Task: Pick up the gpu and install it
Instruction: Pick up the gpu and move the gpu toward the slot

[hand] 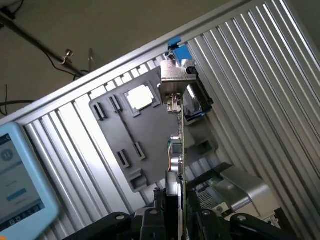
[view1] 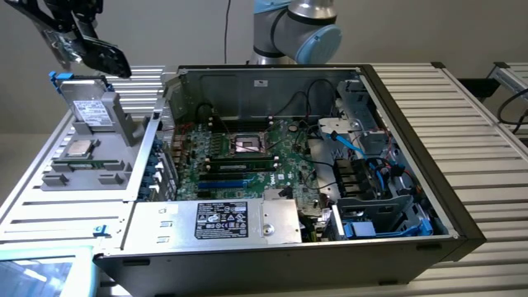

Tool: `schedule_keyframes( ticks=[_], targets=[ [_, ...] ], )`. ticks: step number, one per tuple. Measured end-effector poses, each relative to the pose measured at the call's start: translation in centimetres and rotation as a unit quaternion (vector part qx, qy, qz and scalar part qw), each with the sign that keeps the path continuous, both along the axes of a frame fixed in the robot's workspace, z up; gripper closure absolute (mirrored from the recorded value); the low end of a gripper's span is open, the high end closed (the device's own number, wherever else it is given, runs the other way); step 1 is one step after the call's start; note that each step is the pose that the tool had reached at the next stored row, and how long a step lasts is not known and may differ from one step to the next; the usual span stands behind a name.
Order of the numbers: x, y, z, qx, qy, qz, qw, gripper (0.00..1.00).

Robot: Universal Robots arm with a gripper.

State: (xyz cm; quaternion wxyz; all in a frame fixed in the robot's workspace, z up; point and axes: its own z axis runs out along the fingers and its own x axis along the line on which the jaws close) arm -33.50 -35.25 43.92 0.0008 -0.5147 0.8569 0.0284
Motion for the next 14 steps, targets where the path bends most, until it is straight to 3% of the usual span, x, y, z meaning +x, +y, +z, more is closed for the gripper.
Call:
schedule_keyframes(
  ticks=[7, 14],
  targets=[
    [0.0, 0.0, 0.0, -0.0024, 0.0002, 0.056, 0.9984, 0.72],
    [0.0, 0.0, -0.01, -0.0046, 0.0003, 0.111, 0.9938, 0.72]
  ],
)
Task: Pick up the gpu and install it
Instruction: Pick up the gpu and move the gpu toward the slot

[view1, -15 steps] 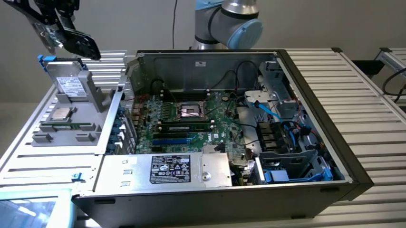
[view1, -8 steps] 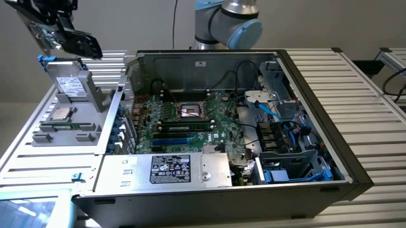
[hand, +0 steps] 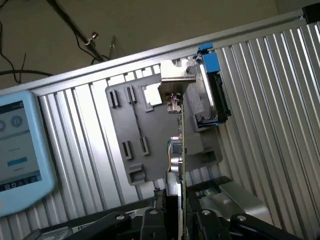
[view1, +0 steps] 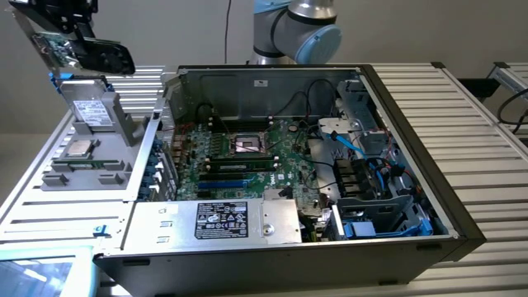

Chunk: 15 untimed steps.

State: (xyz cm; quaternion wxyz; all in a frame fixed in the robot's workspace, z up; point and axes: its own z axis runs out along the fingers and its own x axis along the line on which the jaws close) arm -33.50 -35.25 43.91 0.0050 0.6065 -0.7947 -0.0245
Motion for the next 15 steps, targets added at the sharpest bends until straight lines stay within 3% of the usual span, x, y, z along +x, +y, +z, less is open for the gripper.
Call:
schedule_keyframes(
  ticks=[7, 15],
  targets=[
    [0.0, 0.0, 0.0, -0.0019, 0.0001, 0.056, 0.9984, 0.72],
    [0.0, 0.0, 0.0, -0.0039, 0.0002, 0.113, 0.9936, 0.72]
  ],
)
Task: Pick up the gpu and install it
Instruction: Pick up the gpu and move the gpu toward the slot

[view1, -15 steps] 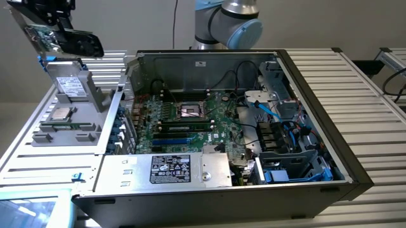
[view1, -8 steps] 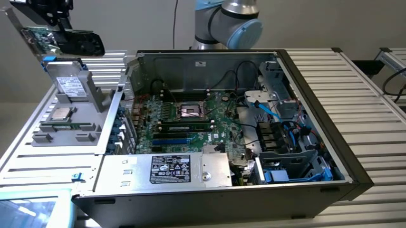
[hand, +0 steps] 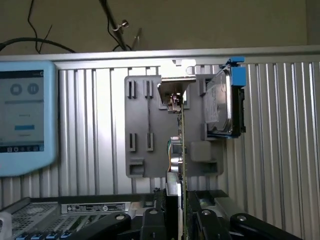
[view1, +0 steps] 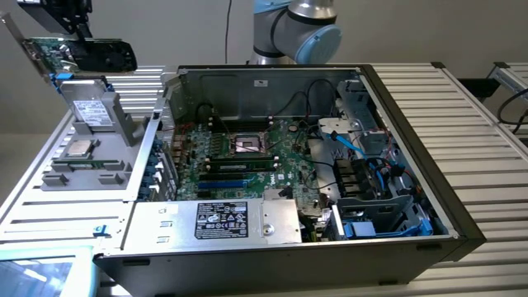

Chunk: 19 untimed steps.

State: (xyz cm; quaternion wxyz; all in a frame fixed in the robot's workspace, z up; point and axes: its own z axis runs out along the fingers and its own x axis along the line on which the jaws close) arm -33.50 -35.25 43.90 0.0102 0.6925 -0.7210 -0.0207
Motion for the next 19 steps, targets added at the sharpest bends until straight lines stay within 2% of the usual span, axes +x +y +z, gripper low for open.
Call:
schedule_keyframes(
  ticks=[6, 10, 13, 19],
  targets=[
    [0.0, 0.02, 0.01, -0.0004, 0.0, 0.003, 1.0, 0.72],
    [0.4, 0.02, 0.44, -0.0004, -0.001, 0.003, 1.0, 0.72],
    [1.2, -0.02, 0.69, -0.0003, -0.0012, 0.003, 1.0, 0.72],
    [3.9, -0.29, 0.71, -0.0003, -0.0012, 0.003, 1.0, 0.72]
  ],
)
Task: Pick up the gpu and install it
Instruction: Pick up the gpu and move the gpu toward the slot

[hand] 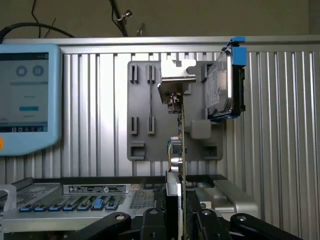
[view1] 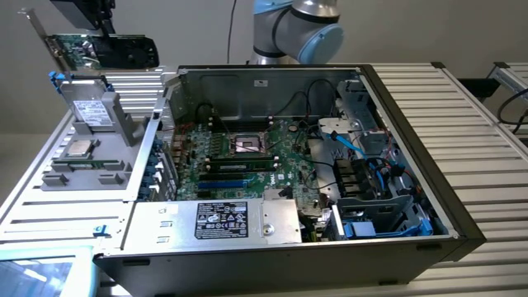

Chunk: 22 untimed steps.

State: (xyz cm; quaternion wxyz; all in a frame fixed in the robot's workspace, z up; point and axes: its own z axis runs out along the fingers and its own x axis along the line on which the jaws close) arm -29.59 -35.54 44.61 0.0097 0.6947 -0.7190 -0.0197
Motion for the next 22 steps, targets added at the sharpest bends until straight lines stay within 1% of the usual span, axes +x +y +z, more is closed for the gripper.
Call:
schedule_keyframes(
  ticks=[6, 9, 15, 22],
  targets=[
    [2.7, -0.44, 0.21, 0.0003, 0.0, 0.0, 1.0, 0.72],
    [4.1, -0.59, 0.3, 0.0004, 0.0, 0.0, 1.0, 0.72],
    [6.8, -0.79, 0.46, 0.0006, 0.0, 0.0, 1.0, 0.72],
    [10.0, -0.93, 0.59, 0.0007, 0.0, 0.0, 1.0, 0.72]
  ],
)
